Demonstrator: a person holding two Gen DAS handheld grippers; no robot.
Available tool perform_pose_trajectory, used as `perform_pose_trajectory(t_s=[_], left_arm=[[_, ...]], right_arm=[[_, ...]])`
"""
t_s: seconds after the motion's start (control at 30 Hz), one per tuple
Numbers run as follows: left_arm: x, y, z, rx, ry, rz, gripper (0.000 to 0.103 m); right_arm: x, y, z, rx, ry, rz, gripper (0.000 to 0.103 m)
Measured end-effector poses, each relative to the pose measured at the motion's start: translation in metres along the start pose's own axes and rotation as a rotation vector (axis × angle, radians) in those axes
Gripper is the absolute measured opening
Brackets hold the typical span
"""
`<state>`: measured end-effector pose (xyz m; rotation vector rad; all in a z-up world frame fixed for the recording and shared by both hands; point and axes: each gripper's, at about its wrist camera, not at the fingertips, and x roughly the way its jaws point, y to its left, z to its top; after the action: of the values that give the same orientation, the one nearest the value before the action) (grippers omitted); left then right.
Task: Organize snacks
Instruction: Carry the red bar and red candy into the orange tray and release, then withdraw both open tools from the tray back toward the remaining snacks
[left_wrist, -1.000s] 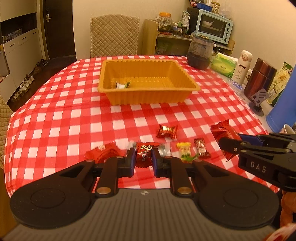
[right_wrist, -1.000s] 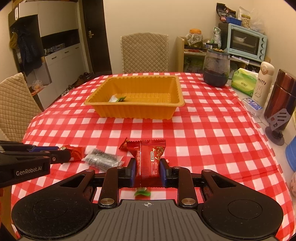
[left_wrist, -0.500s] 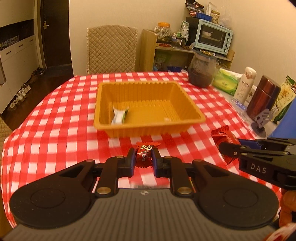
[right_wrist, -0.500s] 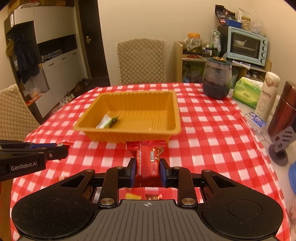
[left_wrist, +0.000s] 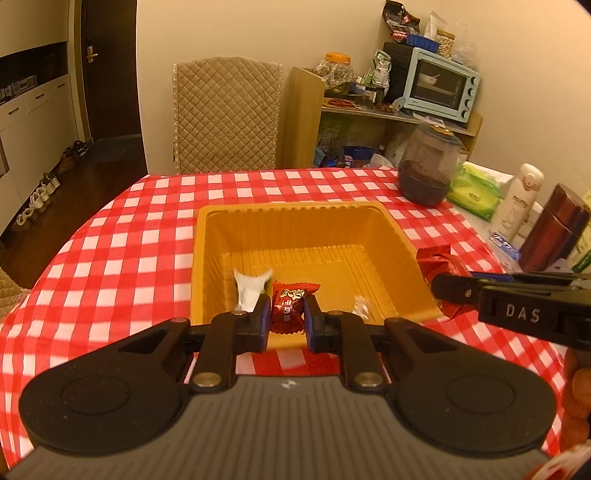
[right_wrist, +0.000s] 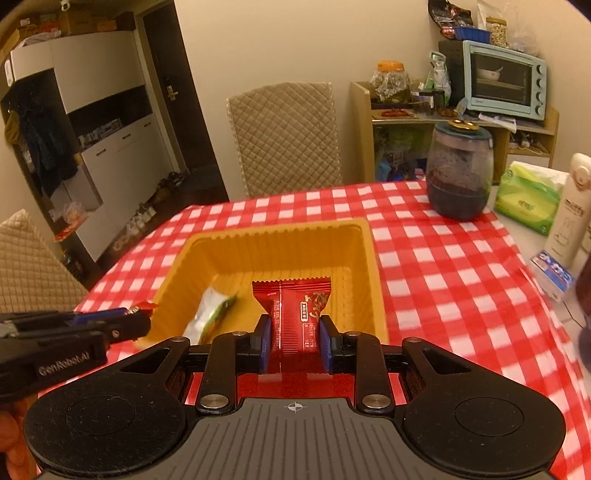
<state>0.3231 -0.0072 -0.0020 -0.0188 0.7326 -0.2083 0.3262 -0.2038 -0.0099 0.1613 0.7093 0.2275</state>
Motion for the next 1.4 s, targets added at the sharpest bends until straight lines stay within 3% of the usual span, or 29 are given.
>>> perform_pose_trajectory(t_s=[0.4,0.47,0.5,0.83,1.1,1.17,1.2,1.23,1.4], left_arm=[[0.055,0.009,0.017,-0.028,0.011,-0.009,0.017],[0.063,0.010,0.019,-0.036,0.012,-0.019,0.019],[0.066,0.010,0.019,-0.038,0.015,-0.012,0.025],[0.059,0.024,0.003,-0.023,0.022,0.021,0.029],[0.045,0.028,-0.002,-0.022,0.002,0.030,0.036],[0.041,0.027,-0.005,-0.014,0.000,0.032,0.038],[0.039,0.027,-0.007,-0.009,-0.002,0.031,0.040],[0.036,0.027,-0.010,-0.007,-0.003,0.033,0.043],[0.020,0.030,-0.026,-0.030,-0.002,0.036,0.046]], right_arm=[[0.045,-0.013,0.015,0.023,0.037,-0.014,0.027],[0.050,-0.014,0.013,0.022,0.046,-0.019,0.027],[0.052,-0.015,0.012,0.022,0.050,-0.020,0.027],[0.065,-0.016,0.008,0.033,0.069,-0.008,0.027],[0.072,-0.009,0.019,0.053,0.023,0.020,0.028],[0.076,-0.009,0.019,0.057,0.022,0.040,0.043],[0.076,-0.009,0.018,0.060,0.018,0.036,0.064],[0.074,-0.011,0.016,0.067,0.006,0.034,0.069],[0.060,-0.023,0.002,0.098,0.005,0.014,0.069]])
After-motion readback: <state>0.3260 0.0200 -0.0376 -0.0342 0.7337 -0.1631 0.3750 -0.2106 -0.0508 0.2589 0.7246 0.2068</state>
